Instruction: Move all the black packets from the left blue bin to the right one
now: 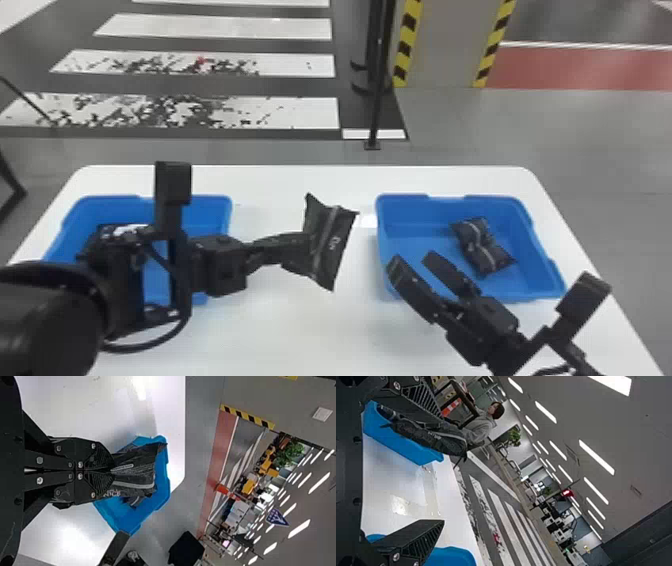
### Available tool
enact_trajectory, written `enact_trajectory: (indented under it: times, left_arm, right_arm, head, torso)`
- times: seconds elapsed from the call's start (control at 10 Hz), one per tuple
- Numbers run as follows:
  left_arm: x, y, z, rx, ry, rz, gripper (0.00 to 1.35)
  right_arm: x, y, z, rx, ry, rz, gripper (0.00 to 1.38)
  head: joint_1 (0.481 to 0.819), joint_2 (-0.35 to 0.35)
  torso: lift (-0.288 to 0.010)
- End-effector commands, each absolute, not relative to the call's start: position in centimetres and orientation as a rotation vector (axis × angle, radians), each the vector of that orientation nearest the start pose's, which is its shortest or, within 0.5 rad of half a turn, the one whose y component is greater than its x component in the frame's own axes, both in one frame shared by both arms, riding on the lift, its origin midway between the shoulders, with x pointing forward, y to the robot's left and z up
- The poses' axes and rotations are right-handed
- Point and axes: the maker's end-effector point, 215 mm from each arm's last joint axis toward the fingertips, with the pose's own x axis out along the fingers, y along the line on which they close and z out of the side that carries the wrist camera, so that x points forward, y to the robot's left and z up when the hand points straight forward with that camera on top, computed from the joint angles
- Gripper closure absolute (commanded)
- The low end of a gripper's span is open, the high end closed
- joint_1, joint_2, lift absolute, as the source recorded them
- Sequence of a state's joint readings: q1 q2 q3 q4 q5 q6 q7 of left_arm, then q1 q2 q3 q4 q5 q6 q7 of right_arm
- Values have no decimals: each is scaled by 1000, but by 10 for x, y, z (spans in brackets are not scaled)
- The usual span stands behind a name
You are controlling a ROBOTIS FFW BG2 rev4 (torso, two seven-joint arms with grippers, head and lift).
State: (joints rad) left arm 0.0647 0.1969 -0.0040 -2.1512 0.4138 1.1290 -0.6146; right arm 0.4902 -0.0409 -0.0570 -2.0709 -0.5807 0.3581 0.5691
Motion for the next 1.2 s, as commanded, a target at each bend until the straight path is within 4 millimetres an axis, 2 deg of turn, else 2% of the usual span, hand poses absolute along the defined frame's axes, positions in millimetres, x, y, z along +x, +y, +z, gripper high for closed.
enact_trajectory:
  times: [0.0, 0.3, 0.4, 0.5, 0.6, 0.7, 0.8, 1.0, 1.1]
  left_arm:
    - [427, 48, -337, -301, 600, -922, 1207]
    - [419, 24, -331, -308, 595, -979, 1207]
    - [415, 16, -329, -314, 596, -999, 1207]
    - [412, 12, -328, -316, 598, -1011, 1207]
    - [410, 8, -326, -324, 598, -1024, 1207]
    - [408, 8, -328, -328, 602, -1025, 1207]
    - [408, 8, -327, -328, 599, -1025, 1207]
    - [411, 10, -326, -333, 584, -1013, 1200]
    - [417, 15, -321, -353, 561, -998, 1047]
  right_arm:
    - [413, -103, -339, 647, 169, 649, 125]
    - [425, -76, -323, 685, 165, 728, 127]
    - [427, -67, -324, 708, 171, 745, 131]
    - [431, -66, -326, 717, 175, 742, 203]
    - [432, -64, -327, 741, 177, 745, 676]
    - [435, -68, -326, 757, 164, 731, 1222]
    - [438, -73, -324, 764, 145, 719, 1276]
    - [437, -71, -323, 766, 145, 722, 1280]
    - [437, -70, -322, 766, 143, 726, 1280]
  head:
    - [695, -45]
    - [695, -77]
    - [695, -73]
    - [695, -69]
    - [695, -69]
    - [695, -73]
    - [695, -77]
    - [695, -85]
    - [695, -84]
  torso:
    - [-121]
    - [-121]
    - [-121]
    - [-121]
    - [-121]
    - [-121]
    - [-121]
    - [-121]
    - [-121]
